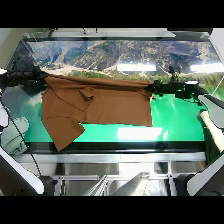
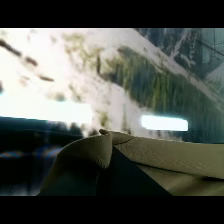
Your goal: Fold the shirts.
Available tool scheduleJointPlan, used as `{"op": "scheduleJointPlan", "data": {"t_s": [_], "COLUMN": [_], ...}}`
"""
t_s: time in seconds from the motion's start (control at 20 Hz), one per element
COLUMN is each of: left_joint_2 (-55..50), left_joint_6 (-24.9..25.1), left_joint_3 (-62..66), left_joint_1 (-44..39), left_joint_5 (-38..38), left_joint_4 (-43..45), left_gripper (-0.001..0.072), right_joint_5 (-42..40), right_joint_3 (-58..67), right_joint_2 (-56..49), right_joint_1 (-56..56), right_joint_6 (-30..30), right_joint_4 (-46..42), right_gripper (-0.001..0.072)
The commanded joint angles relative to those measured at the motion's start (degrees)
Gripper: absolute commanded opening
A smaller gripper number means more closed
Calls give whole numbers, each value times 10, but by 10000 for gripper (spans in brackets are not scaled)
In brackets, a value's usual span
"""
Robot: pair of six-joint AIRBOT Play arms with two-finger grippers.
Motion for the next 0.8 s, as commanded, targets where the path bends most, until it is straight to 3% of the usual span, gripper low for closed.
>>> {"op": "scheduleJointPlan", "data": {"t_s": [0.0,0.25,0.3,0.35,0.4,0.5,0.55,0.65,0.75], "left_joint_2": [0,0,0,0,2,13,24,50,82], "left_joint_6": [-7,3,10,11,11,11,11,10,4], "left_joint_3": [0,0,1,1,1,1,1,1,1], "left_joint_1": [0,-12,-16,-19,-18,-16,-10,8,34], "left_joint_5": [-9,-10,-12,-14,-22,-36,-42,-54,-73], "left_joint_4": [22,26,24,24,25,27,27,27,28], "left_gripper": [16,16,16,18,55,692,707,706,706], "right_joint_5": [-4,6,6,6,6,6,6,6,23], "right_joint_3": [0,0,1,1,2,2,2,2,2], "right_joint_2": [-1,-1,-1,-1,0,12,25,56,95], "right_joint_1": [-6,8,14,16,19,17,12,-1,-16], "right_joint_6": [2,-18,-24,-24,-24,-24,-23,13,76], "right_joint_4": [-5,-5,-5,-5,-6,-24,-44,-102,-200], "right_gripper": [20,30,87,253,326,327,339,528,527]}}
